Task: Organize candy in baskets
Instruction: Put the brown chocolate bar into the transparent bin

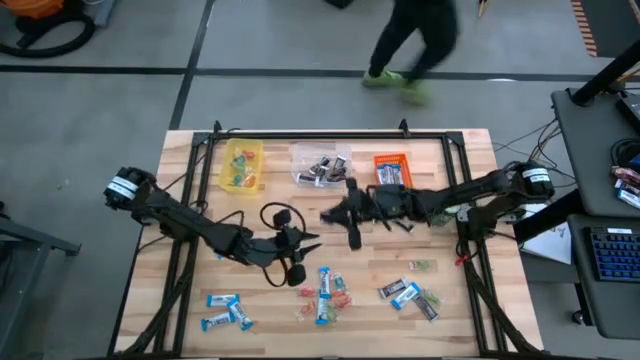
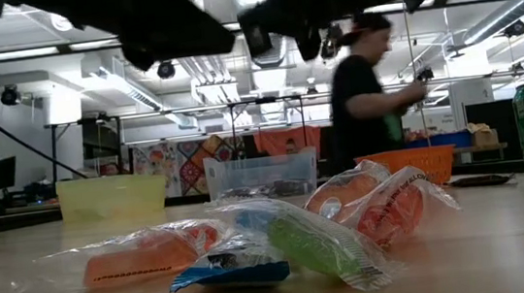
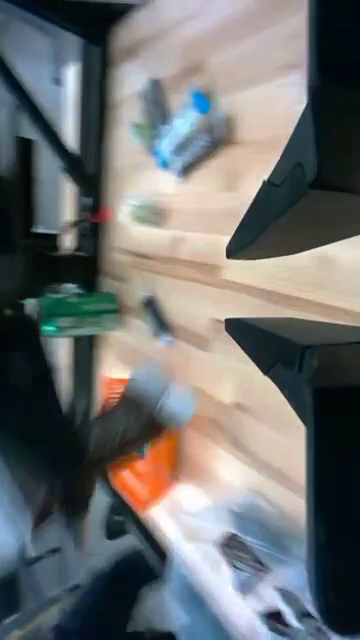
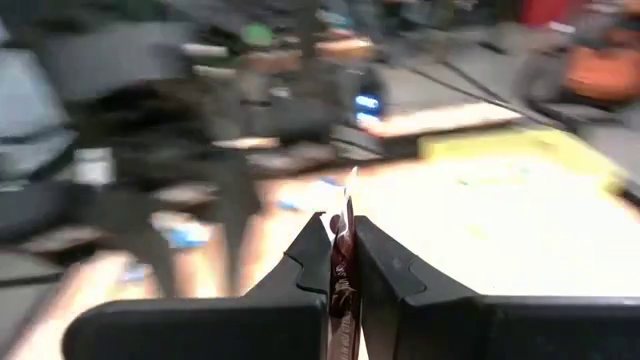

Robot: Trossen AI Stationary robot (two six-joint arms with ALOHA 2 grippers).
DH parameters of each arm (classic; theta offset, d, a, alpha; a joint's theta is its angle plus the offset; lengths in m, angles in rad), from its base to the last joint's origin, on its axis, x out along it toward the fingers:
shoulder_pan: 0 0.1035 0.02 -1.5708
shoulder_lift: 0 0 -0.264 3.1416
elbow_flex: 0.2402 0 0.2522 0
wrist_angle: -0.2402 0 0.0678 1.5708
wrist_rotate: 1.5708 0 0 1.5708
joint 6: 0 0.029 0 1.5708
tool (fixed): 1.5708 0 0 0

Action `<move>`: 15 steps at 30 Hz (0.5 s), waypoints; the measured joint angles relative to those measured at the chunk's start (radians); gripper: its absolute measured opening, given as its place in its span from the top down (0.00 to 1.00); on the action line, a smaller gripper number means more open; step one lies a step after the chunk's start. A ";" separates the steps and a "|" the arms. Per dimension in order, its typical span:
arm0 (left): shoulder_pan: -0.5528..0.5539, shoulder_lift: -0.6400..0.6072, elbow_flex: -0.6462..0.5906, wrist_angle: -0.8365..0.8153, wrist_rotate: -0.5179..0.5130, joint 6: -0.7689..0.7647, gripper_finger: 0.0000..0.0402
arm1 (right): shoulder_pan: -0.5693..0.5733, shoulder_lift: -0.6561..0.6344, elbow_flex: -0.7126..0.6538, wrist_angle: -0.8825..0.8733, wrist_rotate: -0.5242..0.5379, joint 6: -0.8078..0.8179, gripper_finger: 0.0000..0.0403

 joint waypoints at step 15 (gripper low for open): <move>0.001 -0.174 0.012 -1.084 0.073 -0.977 0.77 | -0.370 0.124 0.035 -0.202 0.208 0.048 0.97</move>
